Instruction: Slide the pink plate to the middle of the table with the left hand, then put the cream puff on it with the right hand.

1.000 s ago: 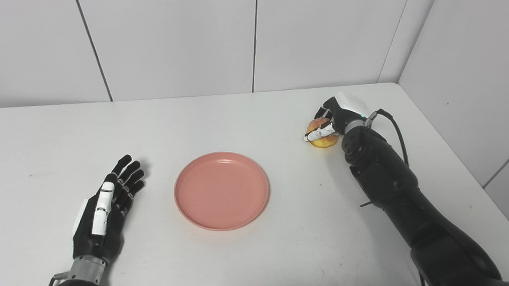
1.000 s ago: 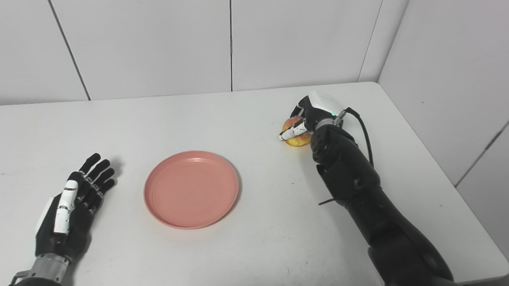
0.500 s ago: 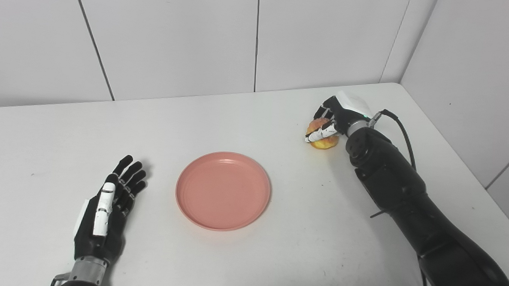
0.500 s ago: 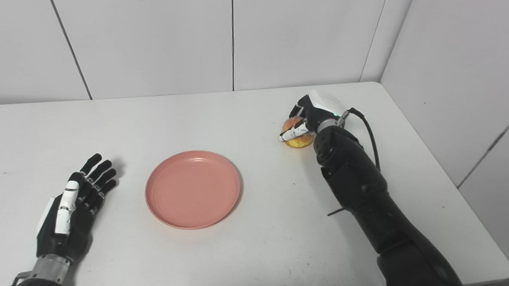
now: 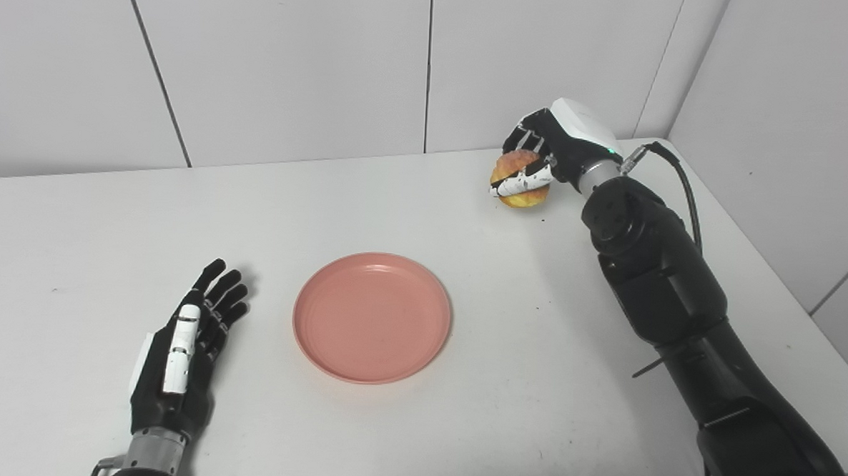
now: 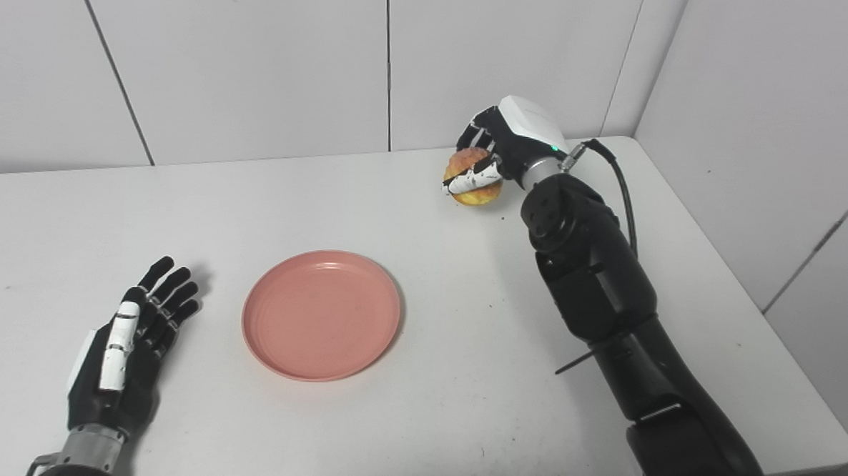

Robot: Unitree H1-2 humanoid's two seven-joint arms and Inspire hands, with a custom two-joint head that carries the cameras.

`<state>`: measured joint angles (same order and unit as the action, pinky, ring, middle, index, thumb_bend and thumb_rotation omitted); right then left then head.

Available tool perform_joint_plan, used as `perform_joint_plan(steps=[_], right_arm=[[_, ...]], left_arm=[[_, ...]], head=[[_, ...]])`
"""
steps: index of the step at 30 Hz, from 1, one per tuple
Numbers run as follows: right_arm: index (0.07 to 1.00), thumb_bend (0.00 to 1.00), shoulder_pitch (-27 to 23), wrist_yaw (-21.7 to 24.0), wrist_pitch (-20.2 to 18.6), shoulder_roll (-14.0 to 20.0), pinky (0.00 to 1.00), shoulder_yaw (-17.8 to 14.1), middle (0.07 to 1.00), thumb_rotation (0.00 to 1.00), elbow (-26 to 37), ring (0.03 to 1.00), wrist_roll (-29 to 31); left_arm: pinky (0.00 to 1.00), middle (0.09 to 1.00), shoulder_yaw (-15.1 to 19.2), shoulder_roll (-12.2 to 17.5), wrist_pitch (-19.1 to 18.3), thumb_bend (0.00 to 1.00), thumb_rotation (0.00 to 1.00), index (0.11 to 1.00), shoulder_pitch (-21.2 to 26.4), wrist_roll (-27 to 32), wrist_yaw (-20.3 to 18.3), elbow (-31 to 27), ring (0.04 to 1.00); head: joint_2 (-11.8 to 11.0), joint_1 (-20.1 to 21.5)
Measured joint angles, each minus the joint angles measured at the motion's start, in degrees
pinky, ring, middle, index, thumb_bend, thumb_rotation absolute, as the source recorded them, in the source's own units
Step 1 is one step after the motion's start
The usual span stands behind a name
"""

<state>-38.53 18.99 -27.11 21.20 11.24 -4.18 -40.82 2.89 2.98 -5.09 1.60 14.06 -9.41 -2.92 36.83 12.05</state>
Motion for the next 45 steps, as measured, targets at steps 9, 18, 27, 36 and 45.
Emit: perform_joint_plan(steps=[9, 18, 27, 36, 45], right_arm=[[0.486, 0.51, 1.5, 1.8, -0.1, -3.9, 0.31, 2.8, 0.451, 0.13, 8.4, 0.389, 0.6], [0.489, 0.51, 2.5, 3.8, -0.1, -6.1, 0.31, 6.6, 0.475, 0.14, 12.5, 0.393, 0.3], [0.487, 0.51, 3.7, 4.5, 0.2, -9.2, 0.29, 11.0, 0.450, 0.13, 12.9, 0.373, 0.5], [0.487, 0.51, 6.3, 4.7, 0.8, -10.8, 0.27, 14.3, 0.435, 0.13, 12.5, 0.352, 0.8], [0.487, 0.51, 8.3, 4.7, 1.5, -11.0, 0.28, 16.5, 0.424, 0.13, 10.5, 0.356, 1.0]], left_arm=[[0.90, 0.890, -1.6, -0.5, 3.5, 0.44, 0.88, 0.871, -1.4, -5.5, 2.0, -0.8, 0.891], [0.92, 0.908, -2.1, -1.2, 6.7, 0.45, 0.86, 0.891, -2.7, -10.4, 4.4, -1.5, 0.911], [0.91, 0.909, -3.2, -2.1, 11.5, 0.43, 0.89, 0.898, -4.3, -15.9, 6.9, -2.2, 0.915], [0.91, 0.912, -4.1, -2.2, 12.7, 0.43, 0.88, 0.894, -4.6, -18.3, 8.2, -2.4, 0.920], [0.89, 0.905, -6.0, -3.9, 10.2, 0.40, 0.91, 0.888, -5.1, -19.5, 9.3, -3.6, 0.910]], head=[[0.4, -2.3], [0.8, -4.8], [1.5, -7.4], [2.3, -10.6], [3.2, -12.4]])
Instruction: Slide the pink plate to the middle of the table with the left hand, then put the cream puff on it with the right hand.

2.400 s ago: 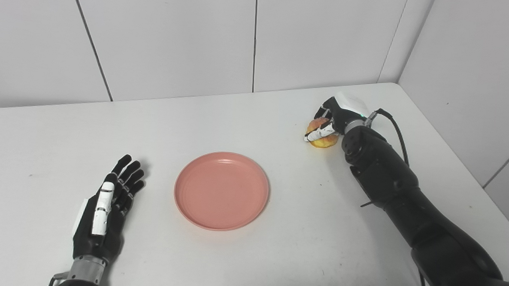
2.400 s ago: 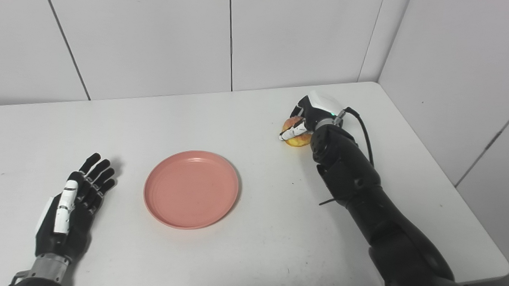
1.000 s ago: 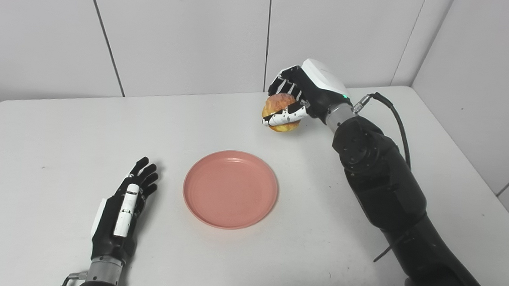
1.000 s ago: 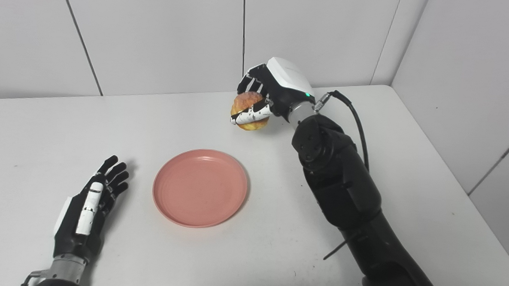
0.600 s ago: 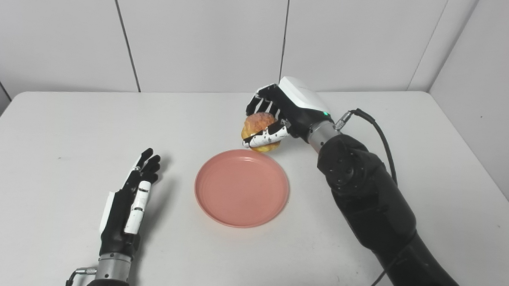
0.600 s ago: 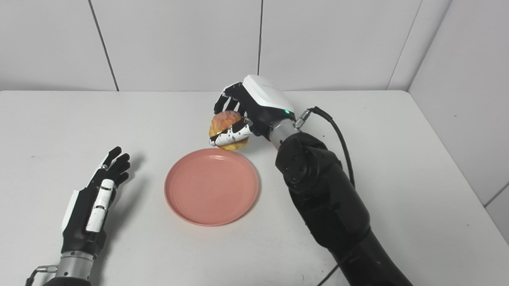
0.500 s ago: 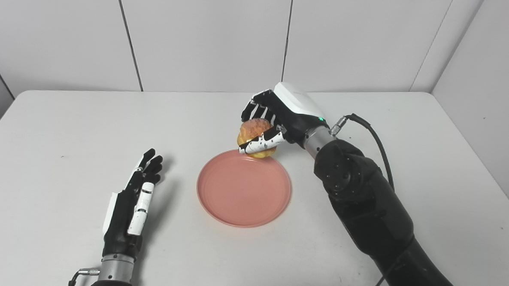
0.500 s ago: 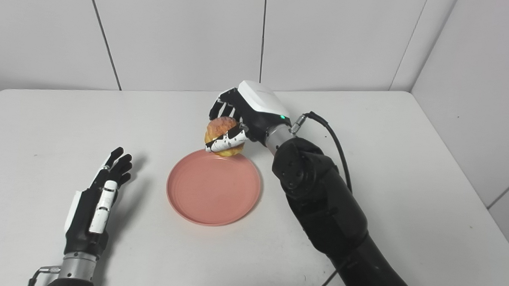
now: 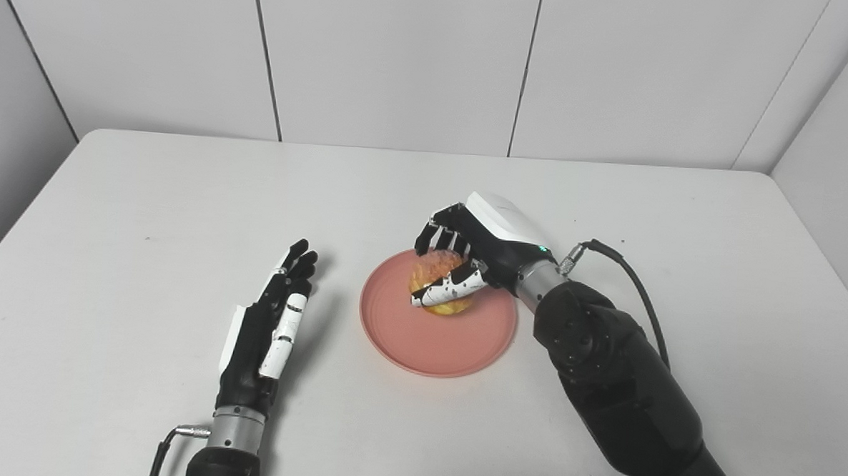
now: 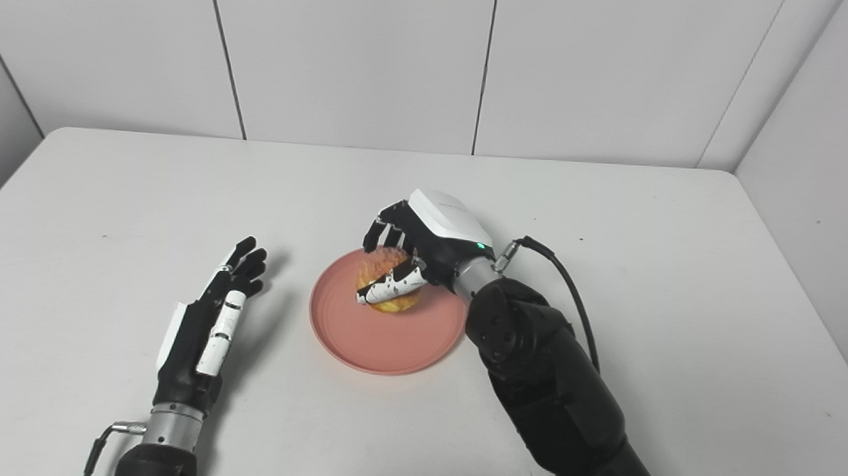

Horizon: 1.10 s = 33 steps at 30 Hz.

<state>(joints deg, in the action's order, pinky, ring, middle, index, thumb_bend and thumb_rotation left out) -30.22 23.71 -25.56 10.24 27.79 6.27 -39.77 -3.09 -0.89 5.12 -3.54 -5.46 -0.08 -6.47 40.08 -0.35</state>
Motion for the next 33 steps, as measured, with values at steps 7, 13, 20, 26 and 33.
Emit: perform_joint_plan(steps=[7, 13, 20, 26, 33], right_arm=[[0.487, 0.51, 0.6, 0.0, 0.5, -0.4, 0.27, 1.6, 0.411, 0.13, -1.9, 0.348, 0.0], [0.487, 0.51, 0.7, -0.4, 2.0, -0.3, 0.26, 2.1, 0.406, 0.13, -3.5, 0.338, -0.7], [0.488, 0.51, 1.8, -2.0, 3.5, -0.4, 0.25, 2.3, 0.431, 0.13, -5.9, 0.341, -2.1], [0.488, 0.51, 1.9, -3.6, 5.0, -0.5, 0.27, 2.5, 0.465, 0.14, -7.1, 0.365, -2.7], [0.488, 0.51, 1.9, -4.7, 6.1, -0.5, 0.26, 2.6, 0.462, 0.14, -7.6, 0.357, -3.7]], left_arm=[[0.89, 0.903, -0.6, -0.4, -1.1, 0.41, 0.92, 0.887, -0.3, 0.0, 0.1, -0.4, 0.908], [0.88, 0.899, -1.0, -0.4, -2.3, 0.41, 0.92, 0.881, -0.4, 0.0, 0.1, -0.7, 0.900], [0.88, 0.897, -1.4, -0.5, -3.9, 0.43, 0.91, 0.881, -0.5, 0.0, 0.2, -1.0, 0.899], [0.88, 0.895, -1.6, -0.5, -4.1, 0.42, 0.93, 0.878, -0.5, -0.6, 0.6, -1.1, 0.897], [0.87, 0.889, -1.8, -0.6, -4.4, 0.42, 0.92, 0.874, -0.5, -0.7, 1.0, -1.9, 0.890]], head=[[0.5, -0.4], [1.0, -0.4], [1.5, -0.5], [1.8, -0.9], [2.0, -1.0]])
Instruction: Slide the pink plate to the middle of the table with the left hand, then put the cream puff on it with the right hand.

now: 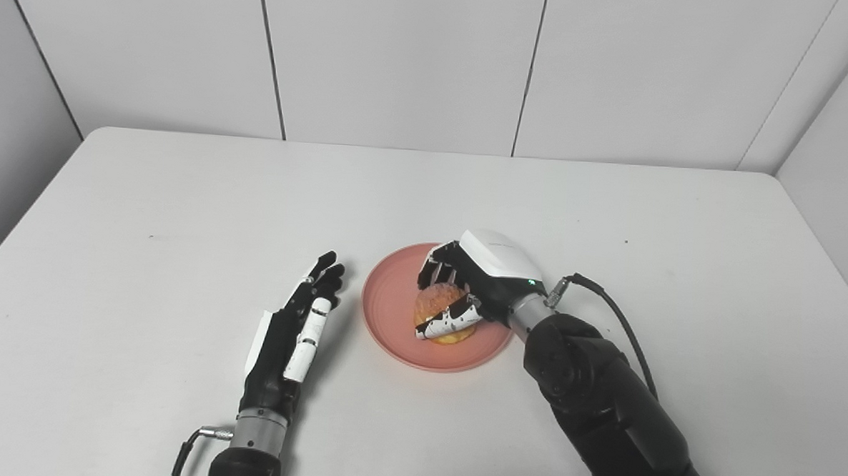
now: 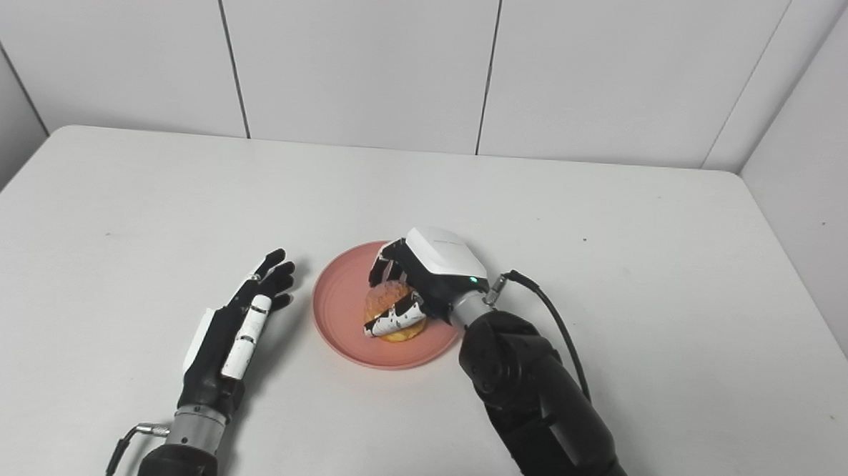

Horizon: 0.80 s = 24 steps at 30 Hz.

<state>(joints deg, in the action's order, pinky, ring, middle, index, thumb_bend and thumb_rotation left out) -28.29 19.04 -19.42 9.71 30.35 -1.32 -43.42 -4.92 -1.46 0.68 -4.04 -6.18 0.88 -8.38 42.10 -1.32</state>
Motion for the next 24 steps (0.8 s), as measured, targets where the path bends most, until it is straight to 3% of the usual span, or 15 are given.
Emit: perform_joint_plan(steps=[2, 5, 9, 14, 21, 24], right_arm=[[0.489, 0.51, 0.0, 0.0, 0.1, 0.0, 0.26, 0.0, 0.470, 0.14, 0.0, 0.365, -0.1], [0.494, 0.52, 0.0, 0.0, 0.1, 0.0, 0.36, 0.0, 0.588, 0.15, 0.1, 0.490, -0.5], [0.684, 0.73, 0.0, 0.1, 0.1, 0.2, 0.45, 0.5, 0.707, 0.25, 0.5, 0.605, -1.9], [0.781, 0.79, 0.1, 0.6, 0.1, 0.6, 0.42, 0.6, 0.788, 0.34, 1.7, 0.622, -3.2], [0.832, 0.79, 0.1, 2.7, 0.0, 0.5, 0.40, -0.2, 0.794, 0.43, 4.1, 0.590, -3.2], [0.867, 0.77, 0.1, 3.5, -0.1, 0.5, 0.41, -1.1, 0.810, 0.53, 5.1, 0.619, -3.1]], left_arm=[[0.87, 0.890, 0.0, 0.0, 0.0, 0.42, 0.92, 0.875, 0.0, 0.0, 0.0, -0.5, 0.890], [0.88, 0.892, 0.0, 0.0, 0.0, 0.42, 0.92, 0.876, 0.0, 0.0, 0.1, -0.5, 0.892], [0.88, 0.893, 0.0, 0.0, 0.0, 0.43, 0.93, 0.876, 0.0, 0.0, 0.1, -0.5, 0.895], [0.88, 0.892, 0.0, 0.0, -0.3, 0.42, 0.93, 0.879, 0.0, 0.0, 0.1, -0.5, 0.893], [0.88, 0.892, 0.0, 0.0, -0.6, 0.42, 0.93, 0.877, 0.0, 0.1, 0.1, -0.5, 0.893], [0.88, 0.890, 0.0, 0.0, -0.6, 0.41, 0.93, 0.878, 0.0, 0.1, 0.1, -0.5, 0.890]], head=[[0.0, 0.0], [0.2, 0.0], [0.1, 0.0], [0.1, 0.1], [0.1, 0.1], [0.0, 0.1]])
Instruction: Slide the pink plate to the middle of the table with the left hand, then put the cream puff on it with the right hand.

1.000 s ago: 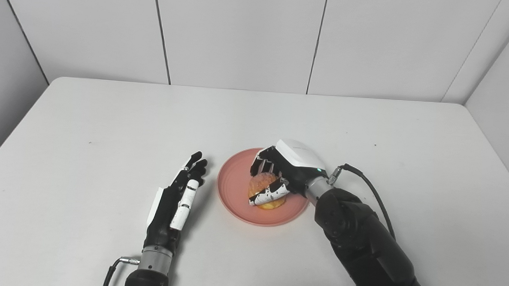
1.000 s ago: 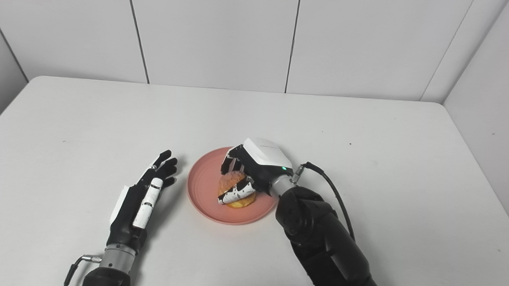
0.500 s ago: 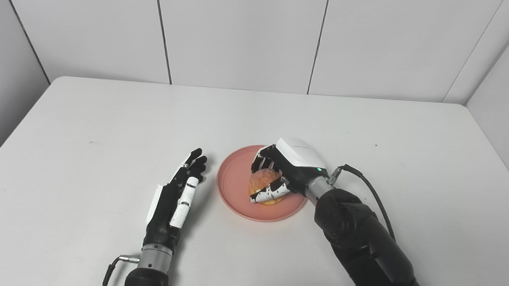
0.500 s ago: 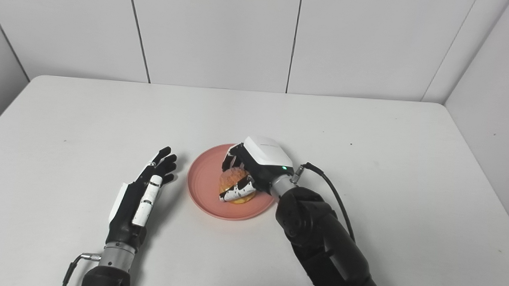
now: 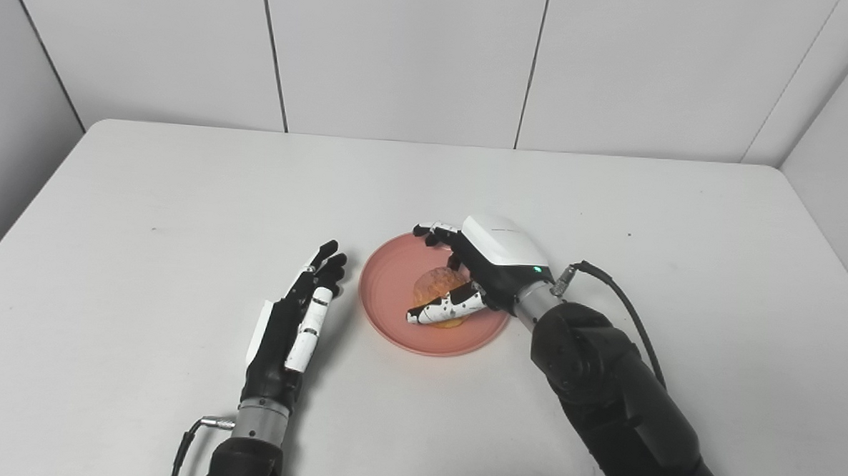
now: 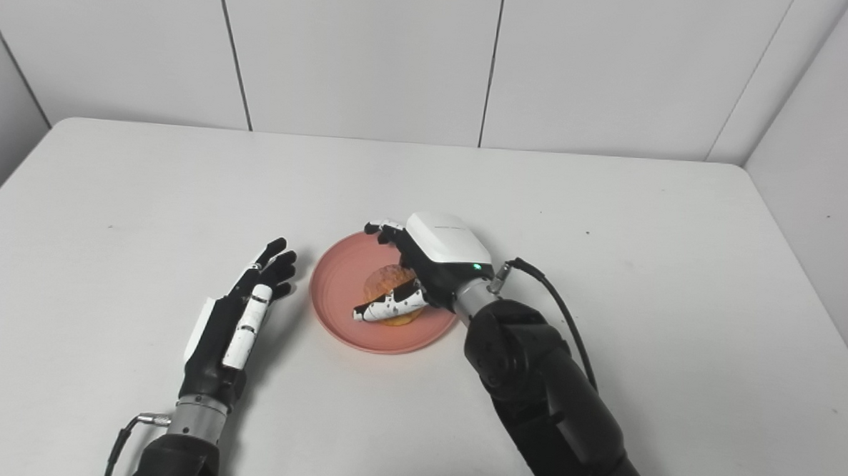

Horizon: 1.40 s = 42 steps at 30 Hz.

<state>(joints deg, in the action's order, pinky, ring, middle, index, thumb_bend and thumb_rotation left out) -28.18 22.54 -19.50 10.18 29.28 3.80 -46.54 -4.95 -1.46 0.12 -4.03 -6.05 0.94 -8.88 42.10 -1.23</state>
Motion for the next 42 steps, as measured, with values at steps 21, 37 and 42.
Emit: perform_joint_plan(steps=[21, 37, 42], right_arm=[[0.946, 0.75, 4.4, -5.4, 0.7, -1.7, 0.60, -11.6, 0.877, 0.93, 9.0, 0.779, 6.6], [0.992, 0.66, 20.7, -16.5, 4.1, -6.6, 0.93, -18.6, 0.988, 1.00, 13.3, 0.972, 17.9], [0.994, 0.59, 24.6, -21.1, 9.7, -7.9, 0.94, -18.6, 0.989, 1.00, 11.6, 0.977, 19.5]], left_arm=[[0.88, 0.894, 0.1, 0.0, 0.0, 0.44, 0.91, 0.876, 0.0, 0.2, 0.0, 0.0, 0.895], [0.91, 0.903, 0.5, 0.2, -1.3, 0.46, 0.90, 0.885, -0.1, 2.3, -0.2, -0.5, 0.900], [0.91, 0.909, 0.5, 0.3, -1.3, 0.46, 0.90, 0.895, -0.2, 3.3, -0.4, -0.7, 0.904]], head=[[0.0, 0.5], [0.1, 1.1], [0.2, 1.2]])
